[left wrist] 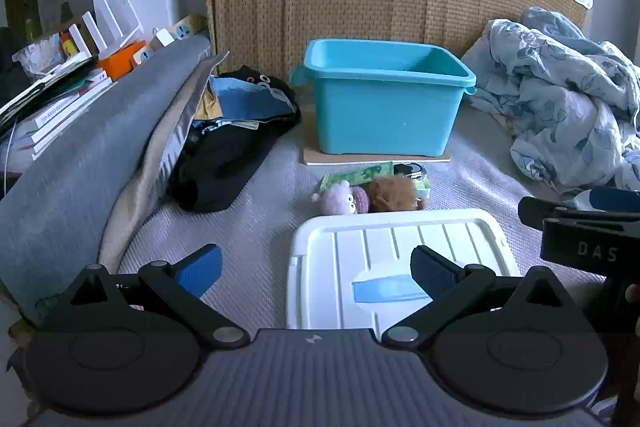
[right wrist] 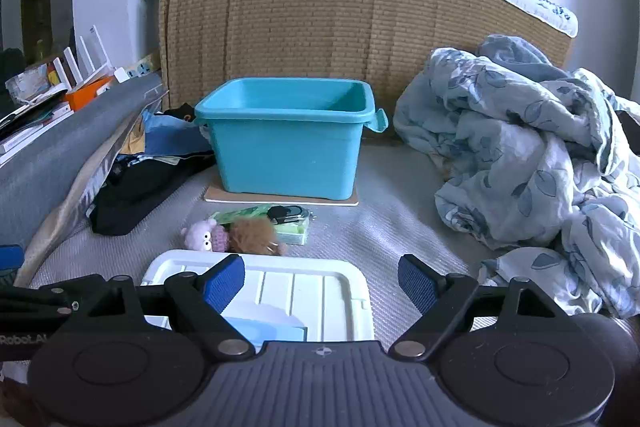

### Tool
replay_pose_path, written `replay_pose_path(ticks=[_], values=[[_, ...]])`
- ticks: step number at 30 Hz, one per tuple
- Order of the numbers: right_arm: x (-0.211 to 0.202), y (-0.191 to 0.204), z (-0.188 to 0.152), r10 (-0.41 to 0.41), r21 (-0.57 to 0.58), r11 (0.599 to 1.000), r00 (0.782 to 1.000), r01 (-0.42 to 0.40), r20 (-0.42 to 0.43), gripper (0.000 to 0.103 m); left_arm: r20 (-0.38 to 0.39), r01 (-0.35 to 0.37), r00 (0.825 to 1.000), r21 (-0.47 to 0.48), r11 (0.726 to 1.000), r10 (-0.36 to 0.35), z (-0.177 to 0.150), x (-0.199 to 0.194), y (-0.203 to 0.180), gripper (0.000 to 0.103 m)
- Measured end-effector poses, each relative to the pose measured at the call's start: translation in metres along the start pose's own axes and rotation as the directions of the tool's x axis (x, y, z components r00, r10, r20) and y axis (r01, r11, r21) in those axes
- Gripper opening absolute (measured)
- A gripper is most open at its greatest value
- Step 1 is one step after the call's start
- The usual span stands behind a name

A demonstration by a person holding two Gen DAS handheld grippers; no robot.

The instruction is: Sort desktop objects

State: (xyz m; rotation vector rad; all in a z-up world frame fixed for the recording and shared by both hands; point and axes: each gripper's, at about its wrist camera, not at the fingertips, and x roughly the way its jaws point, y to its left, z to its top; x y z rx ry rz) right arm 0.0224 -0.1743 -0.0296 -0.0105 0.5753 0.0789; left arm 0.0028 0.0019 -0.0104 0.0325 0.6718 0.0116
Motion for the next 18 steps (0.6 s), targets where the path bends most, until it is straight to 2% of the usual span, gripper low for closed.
replay_pose_path(ticks=[6,13,18], values=[[0.007,0.003,0.000,0.001,-0.019,1.000,1.000,-0.001,0.000,0.083,-0.002,0.000,1.000,-0.002,1.000,0.000,0.000,0.001,0.002,0.103],[0.020,0.008,0.000,0.005,-0.044,0.999,1.000,-0.005,-0.005,0.071,-0.007,-0.001,1.000,-0.008,1.000,0.001,-0.001,0.003,0.003,0.103],[0.032,0.014,0.001,0.014,-0.057,0.998,1.000,-0.014,-0.003,0.068,-0.015,0.009,1.000,-0.012,1.000,-0.010,-0.003,0.004,0.004,0.103]])
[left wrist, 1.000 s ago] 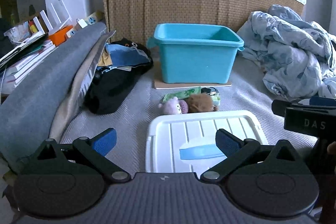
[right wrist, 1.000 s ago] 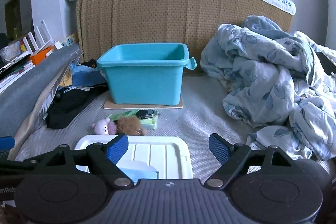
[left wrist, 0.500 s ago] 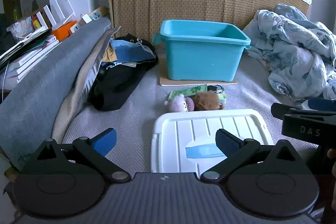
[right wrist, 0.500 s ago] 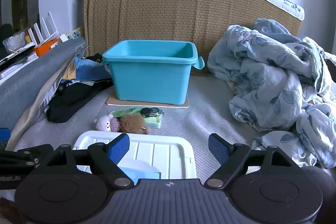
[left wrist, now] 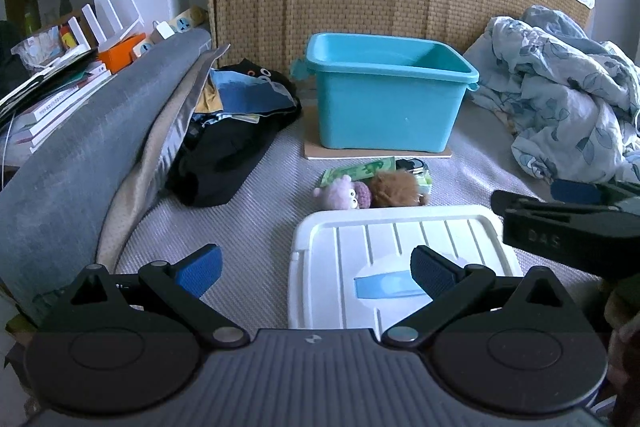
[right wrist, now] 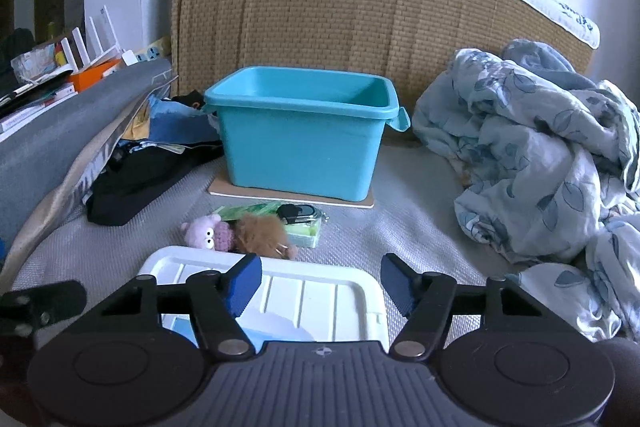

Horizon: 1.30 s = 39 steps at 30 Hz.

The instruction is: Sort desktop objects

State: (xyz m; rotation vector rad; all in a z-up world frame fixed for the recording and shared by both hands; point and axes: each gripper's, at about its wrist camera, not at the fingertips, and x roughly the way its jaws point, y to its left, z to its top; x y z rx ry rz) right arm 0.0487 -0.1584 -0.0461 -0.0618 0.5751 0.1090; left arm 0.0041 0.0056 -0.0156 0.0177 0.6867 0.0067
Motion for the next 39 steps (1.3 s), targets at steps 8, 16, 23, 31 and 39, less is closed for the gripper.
replay_pose_path(ticks=[8,16,23,31,39], values=[[0.011,0.003,0.000,0.017,-0.001,1.000,1.000,-0.017,-0.009,0.066,0.002,-0.003,1.000,0.002,1.000,0.003,0.000,0.001,0.000,0.103],[0.023,0.003,0.002,0.043,0.030,0.999,0.999,-0.043,-0.017,0.066,0.002,-0.002,1.000,-0.002,1.000,0.002,-0.001,0.003,0.002,0.103],[0.033,0.009,0.004,0.068,0.025,0.997,0.997,-0.068,-0.023,0.066,0.032,0.010,0.999,-0.035,0.999,-0.009,-0.001,0.006,0.009,0.103],[0.054,0.019,0.011,0.096,0.006,0.995,0.995,-0.096,-0.018,0.065,0.053,0.018,0.998,-0.031,0.999,-0.016,0.000,0.010,0.008,0.103],[0.072,0.027,0.019,0.106,-0.038,0.994,0.994,-0.107,-0.016,0.064,0.045,0.041,0.998,-0.035,0.999,-0.040,0.005,0.028,0.001,0.101]])
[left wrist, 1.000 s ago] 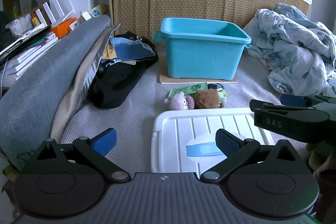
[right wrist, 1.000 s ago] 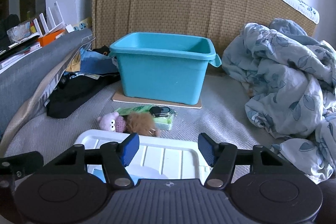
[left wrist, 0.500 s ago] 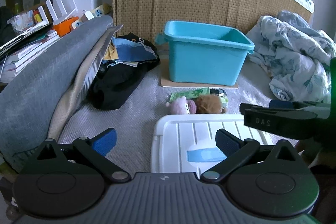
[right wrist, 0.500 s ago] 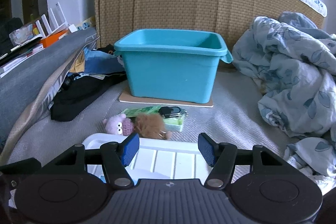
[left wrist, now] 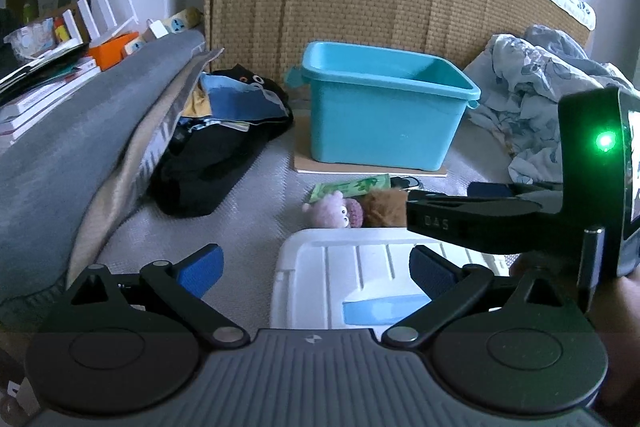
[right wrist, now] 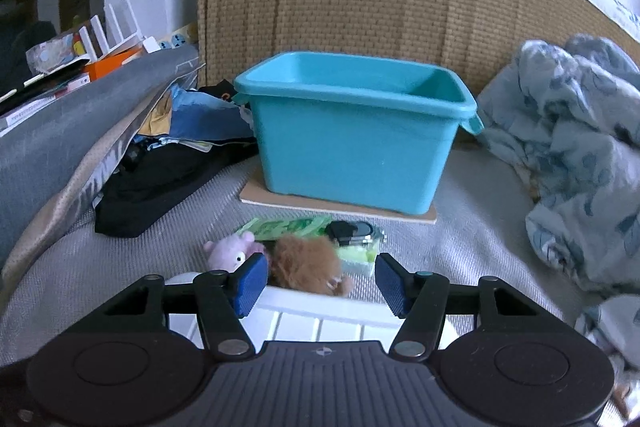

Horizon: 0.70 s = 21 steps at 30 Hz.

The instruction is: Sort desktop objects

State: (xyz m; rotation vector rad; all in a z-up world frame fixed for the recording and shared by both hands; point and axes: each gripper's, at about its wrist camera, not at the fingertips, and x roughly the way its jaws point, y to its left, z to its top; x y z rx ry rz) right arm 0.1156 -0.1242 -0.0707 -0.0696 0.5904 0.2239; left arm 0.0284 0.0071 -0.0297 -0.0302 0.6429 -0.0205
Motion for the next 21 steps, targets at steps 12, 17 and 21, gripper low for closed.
replay_pose_path(ticks=[12,17,21], values=[[0.015,-0.007,0.004,-0.002,0.020,1.000,1.000,0.002,-0.011,0.064,-0.001,-0.031,1.000,-0.045,0.998,0.031,0.010,0.022,0.018,0.100],[0.023,-0.008,0.004,0.002,0.032,0.999,1.000,-0.002,-0.022,0.064,0.006,-0.022,1.000,-0.049,0.999,0.022,0.011,0.025,0.018,0.100],[0.031,-0.005,0.004,0.009,0.015,1.000,1.000,-0.009,-0.028,0.064,0.005,-0.031,1.000,-0.034,0.999,0.031,0.010,0.028,0.020,0.100]])
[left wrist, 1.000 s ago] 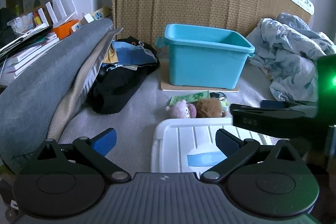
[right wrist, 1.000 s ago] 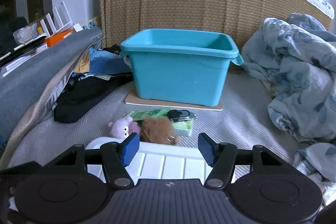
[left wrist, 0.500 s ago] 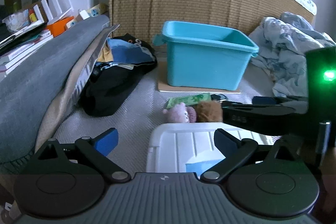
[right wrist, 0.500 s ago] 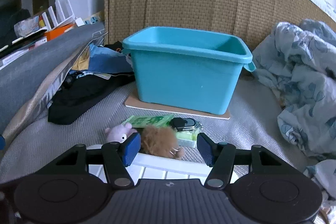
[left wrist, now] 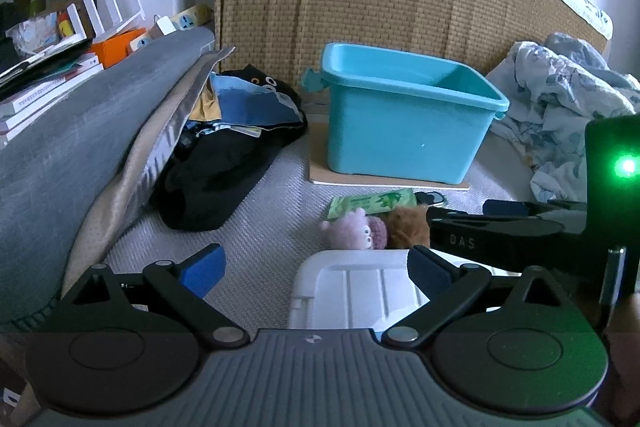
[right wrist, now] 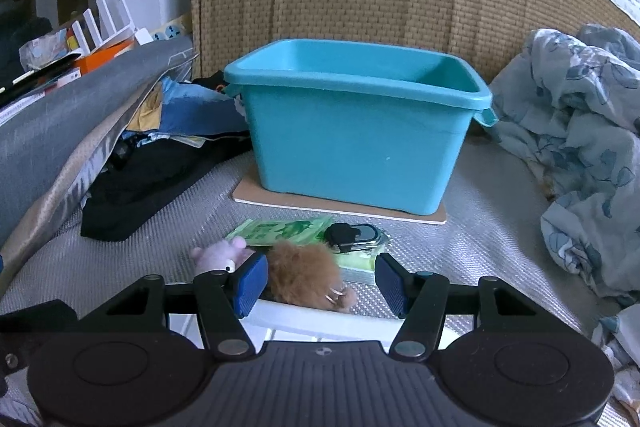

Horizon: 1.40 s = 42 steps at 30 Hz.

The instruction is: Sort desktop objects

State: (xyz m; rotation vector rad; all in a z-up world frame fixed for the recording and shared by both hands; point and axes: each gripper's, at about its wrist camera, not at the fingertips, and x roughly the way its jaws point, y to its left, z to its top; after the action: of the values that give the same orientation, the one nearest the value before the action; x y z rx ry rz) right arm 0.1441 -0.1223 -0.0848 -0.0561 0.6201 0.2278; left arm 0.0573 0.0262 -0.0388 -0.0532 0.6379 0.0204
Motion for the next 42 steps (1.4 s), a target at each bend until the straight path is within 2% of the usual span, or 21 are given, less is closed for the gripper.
replay_pose_path(ticks=[15,30,36,42], values=[[0.026,0.009,0.003,0.018,-0.038,0.999,1.000,-0.018,-0.018,0.064,-0.004,0.003,1.000,-0.023,1.000,-0.003,0.000,0.003,0.011,0.100],[0.048,0.007,0.002,0.019,-0.015,1.000,0.998,-0.020,-0.054,0.064,-0.010,0.007,1.000,-0.035,0.999,-0.007,-0.001,0.004,0.014,0.100],[0.060,0.003,-0.001,0.029,0.021,0.999,0.998,-0.028,-0.063,0.057,-0.014,0.007,1.000,-0.040,0.999,-0.008,-0.003,0.005,0.014,0.100],[0.067,0.003,-0.004,0.038,0.035,0.999,0.996,-0.035,-0.084,0.057,-0.022,0.017,1.000,-0.038,0.999,-0.018,-0.006,0.006,0.012,0.100]])
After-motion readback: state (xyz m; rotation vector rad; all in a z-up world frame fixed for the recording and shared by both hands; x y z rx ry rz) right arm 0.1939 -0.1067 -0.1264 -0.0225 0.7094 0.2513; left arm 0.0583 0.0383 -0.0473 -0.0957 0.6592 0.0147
